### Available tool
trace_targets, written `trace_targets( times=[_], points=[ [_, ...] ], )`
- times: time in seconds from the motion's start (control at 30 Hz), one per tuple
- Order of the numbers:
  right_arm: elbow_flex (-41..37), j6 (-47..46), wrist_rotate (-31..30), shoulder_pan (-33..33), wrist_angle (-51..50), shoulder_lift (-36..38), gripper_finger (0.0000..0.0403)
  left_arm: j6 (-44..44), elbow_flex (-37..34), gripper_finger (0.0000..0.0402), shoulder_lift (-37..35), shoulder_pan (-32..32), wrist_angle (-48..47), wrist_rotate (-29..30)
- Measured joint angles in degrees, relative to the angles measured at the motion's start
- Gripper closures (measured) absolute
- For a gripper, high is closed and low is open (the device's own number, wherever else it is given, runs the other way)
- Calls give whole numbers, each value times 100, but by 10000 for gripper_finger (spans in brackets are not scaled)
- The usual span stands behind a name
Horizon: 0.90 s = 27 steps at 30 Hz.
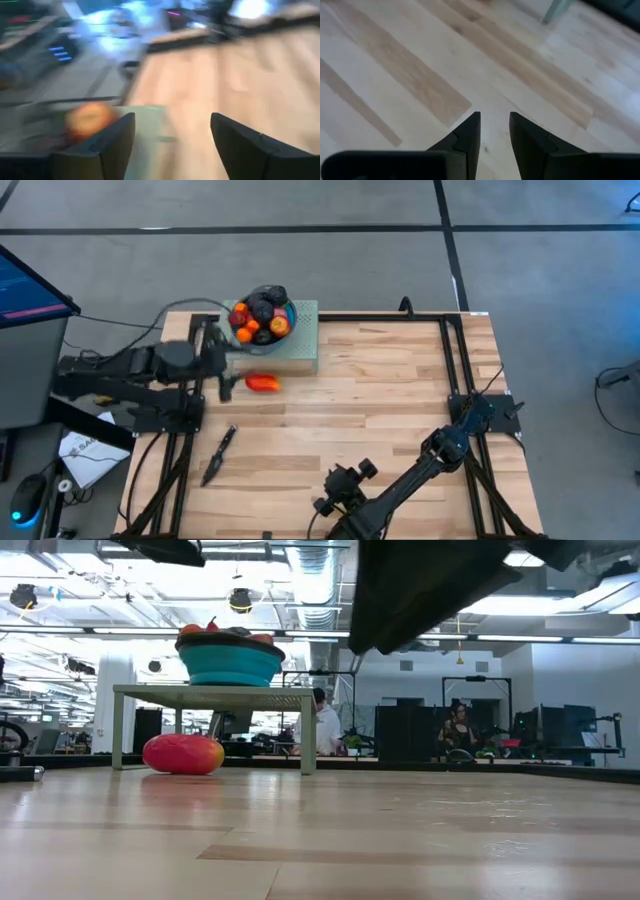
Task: Pick & Place Fruit
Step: Put the orange mango into the blue strainer bowl on the shelf
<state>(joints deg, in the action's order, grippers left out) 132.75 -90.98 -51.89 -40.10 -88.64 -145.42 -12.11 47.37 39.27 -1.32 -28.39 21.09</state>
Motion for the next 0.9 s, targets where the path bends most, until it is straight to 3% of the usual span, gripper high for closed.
trace_targets(
  times=[0.17, 0.47, 0.67, 0.9],
  points=[
    [0, 5, -557, 20, 1, -14, 306, 165, -4, 168, 341, -1523, -691, -57],
    [-479, -34, -1031, 90, 1029, -38, 306, 2153, -19, 159, 1562, -3494, -1295, 12],
    [-850, -52, -1098, 89, 2248, -34, 306, 3976, -332, 162, 2246, -4197, -1389, 34],
    [-837, 628, -1112, 85, 2826, -10, 306, 5825, -1513, 171, 2410, -4332, -993, 80]
  ],
)
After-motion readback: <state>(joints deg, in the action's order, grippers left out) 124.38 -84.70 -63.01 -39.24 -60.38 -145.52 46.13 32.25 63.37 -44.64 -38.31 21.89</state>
